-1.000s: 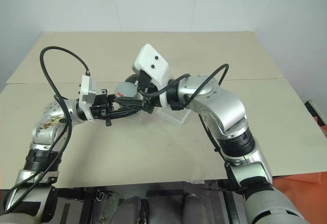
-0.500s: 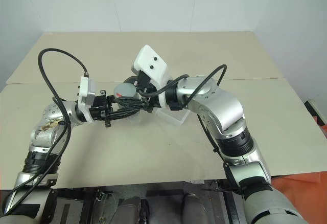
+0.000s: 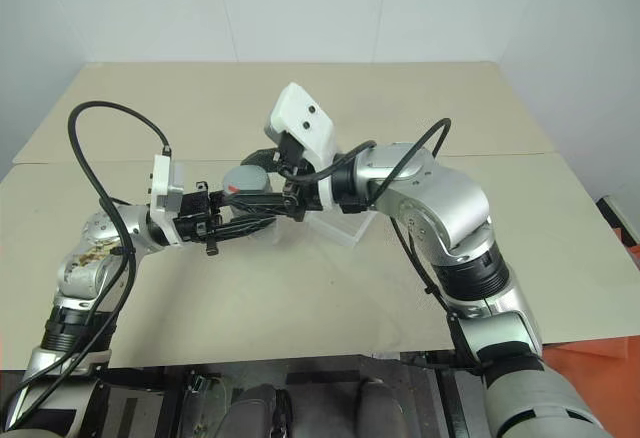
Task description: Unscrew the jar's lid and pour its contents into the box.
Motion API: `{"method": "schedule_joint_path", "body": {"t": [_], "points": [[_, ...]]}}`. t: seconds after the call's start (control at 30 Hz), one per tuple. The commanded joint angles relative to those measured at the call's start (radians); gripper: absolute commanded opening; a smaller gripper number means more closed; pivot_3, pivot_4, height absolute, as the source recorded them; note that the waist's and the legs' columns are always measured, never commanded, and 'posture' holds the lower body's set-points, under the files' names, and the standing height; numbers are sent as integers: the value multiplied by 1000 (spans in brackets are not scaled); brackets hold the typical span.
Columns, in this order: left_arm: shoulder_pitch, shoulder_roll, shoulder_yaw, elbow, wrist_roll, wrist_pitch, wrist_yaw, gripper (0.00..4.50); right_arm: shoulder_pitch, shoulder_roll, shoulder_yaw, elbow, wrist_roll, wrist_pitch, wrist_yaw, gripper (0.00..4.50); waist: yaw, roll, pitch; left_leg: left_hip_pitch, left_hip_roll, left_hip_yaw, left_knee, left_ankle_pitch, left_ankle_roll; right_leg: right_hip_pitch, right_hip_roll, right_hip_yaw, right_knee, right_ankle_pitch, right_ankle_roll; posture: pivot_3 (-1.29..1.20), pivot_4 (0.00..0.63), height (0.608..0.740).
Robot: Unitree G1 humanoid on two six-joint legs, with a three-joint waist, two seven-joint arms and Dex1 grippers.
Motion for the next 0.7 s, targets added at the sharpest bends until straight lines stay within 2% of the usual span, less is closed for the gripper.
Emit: {"method": "schedule_joint_path", "body": {"t": [0.03,0.3,0.6,0.7], "points": [[30,32,0,11,-10,18,-53,1913,-16,-57,-183,-20,-26,-43,-74,2784,0,0,0,0,0,0,0,0,0,0,0,0,0,0,0,0,150,740],[16,51,-23,10,-16,37,-126,1913,-11,-70,-166,-12,-28,-98,-23,2784,4,0,0,0,0,0,0,0,0,0,0,0,-1,0,0,0,150,740],[12,48,15,25,0,14,-89,1913,5,-85,-188,-6,-39,-95,-30,2784,-1,0,0,0,0,0,0,0,0,0,0,0,0,0,0,0,150,740],[-3,42,44,42,3,2,-47,1913,42,-115,-193,9,-92,-91,-76,2784,2,0,0,0,0,0,0,0,0,0,0,0,0,0,0,0,150,740]]}}
